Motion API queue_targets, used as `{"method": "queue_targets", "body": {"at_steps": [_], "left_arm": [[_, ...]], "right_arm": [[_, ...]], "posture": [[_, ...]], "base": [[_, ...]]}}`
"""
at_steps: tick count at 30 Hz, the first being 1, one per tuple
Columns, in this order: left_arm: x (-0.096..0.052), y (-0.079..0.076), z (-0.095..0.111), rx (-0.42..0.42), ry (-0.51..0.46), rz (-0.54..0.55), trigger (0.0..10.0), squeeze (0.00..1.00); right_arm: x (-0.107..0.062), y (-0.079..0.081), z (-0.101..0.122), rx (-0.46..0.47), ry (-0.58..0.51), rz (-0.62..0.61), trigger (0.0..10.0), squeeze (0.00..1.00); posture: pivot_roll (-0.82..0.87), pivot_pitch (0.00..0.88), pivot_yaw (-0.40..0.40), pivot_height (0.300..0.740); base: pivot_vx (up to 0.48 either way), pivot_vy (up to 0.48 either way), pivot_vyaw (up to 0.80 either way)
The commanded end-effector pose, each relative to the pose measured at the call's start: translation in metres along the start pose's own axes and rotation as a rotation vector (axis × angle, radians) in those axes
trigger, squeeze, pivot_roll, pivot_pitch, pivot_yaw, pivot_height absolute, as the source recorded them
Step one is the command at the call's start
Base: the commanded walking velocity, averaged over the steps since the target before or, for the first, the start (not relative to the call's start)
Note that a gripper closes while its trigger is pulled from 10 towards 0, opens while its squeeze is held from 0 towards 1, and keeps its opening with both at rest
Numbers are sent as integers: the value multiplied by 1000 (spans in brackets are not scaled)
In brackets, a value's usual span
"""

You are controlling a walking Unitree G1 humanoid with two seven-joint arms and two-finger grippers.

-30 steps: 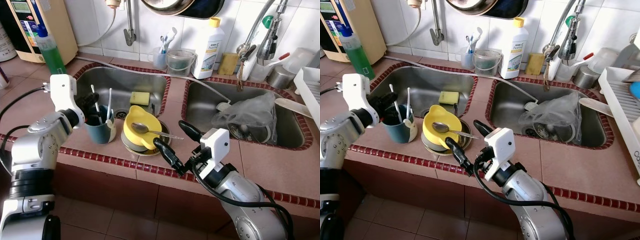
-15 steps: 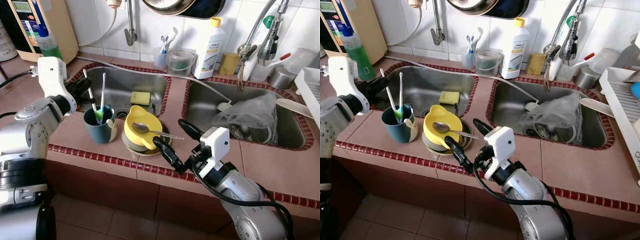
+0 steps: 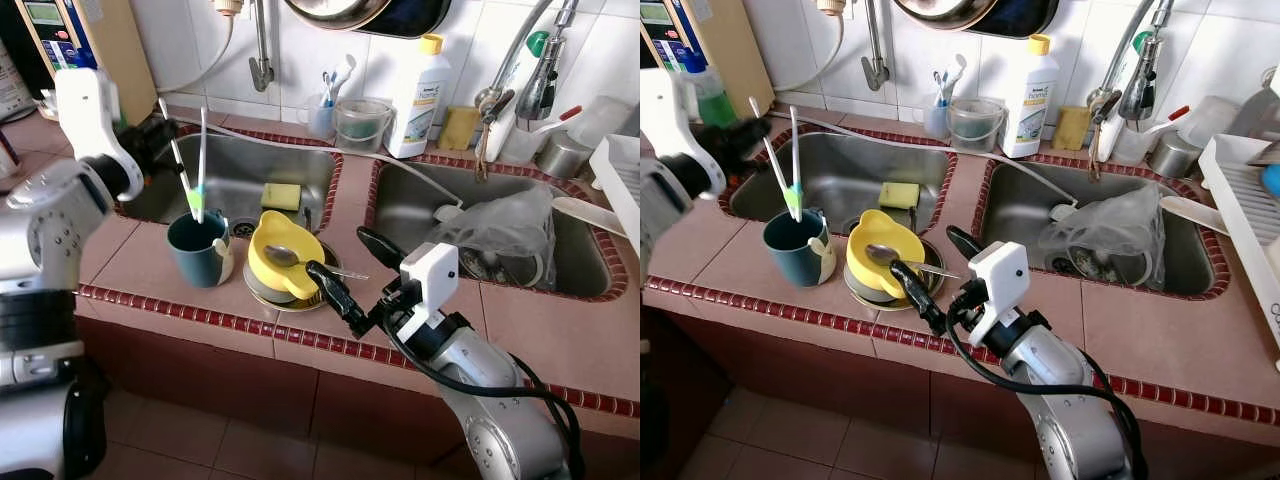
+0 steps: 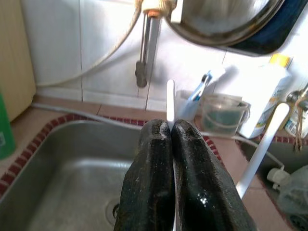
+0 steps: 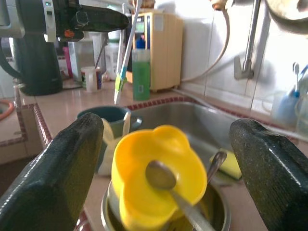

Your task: Kitchen organization

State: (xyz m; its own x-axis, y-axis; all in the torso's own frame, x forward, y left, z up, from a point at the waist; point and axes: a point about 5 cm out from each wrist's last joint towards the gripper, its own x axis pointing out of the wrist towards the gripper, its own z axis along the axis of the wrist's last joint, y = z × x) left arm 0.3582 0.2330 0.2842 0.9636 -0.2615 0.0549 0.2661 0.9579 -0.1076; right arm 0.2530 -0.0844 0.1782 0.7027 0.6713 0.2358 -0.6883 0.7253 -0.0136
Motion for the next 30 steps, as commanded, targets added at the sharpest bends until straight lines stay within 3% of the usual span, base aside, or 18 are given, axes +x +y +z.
{"method": "queue_targets", "body": {"at_steps": [1,10,14,17,30], "left_arm": [[1,3,9,8,-29,0,10000,0],[13,-6,16,-44,-126,-14,10000,0],[20,-14,12,-28,-146,-13,10000,0],[34,-35,-1,-30,-162,-55,10000,0],[54,-61,-17,-3,-218,-100,10000,0]], "right_arm": [[2,-5,3,-11,-18,-13,10000,0],[5,-11,5,-26,-38,-30,10000,0],[6,-16,7,-35,-49,-55,10000,0],[5,-27,13,-45,-92,-148,10000,0],[-6,-36,26,-41,-145,-279,10000,0]], "posture": [[57,0,-2,740],[56,0,-5,740],[51,0,-2,740],[33,0,6,740],[-37,0,43,740]], "base": [[0,0,0],[0,0,0],[0,0,0],[0,0,0],[0,0,0]]}}
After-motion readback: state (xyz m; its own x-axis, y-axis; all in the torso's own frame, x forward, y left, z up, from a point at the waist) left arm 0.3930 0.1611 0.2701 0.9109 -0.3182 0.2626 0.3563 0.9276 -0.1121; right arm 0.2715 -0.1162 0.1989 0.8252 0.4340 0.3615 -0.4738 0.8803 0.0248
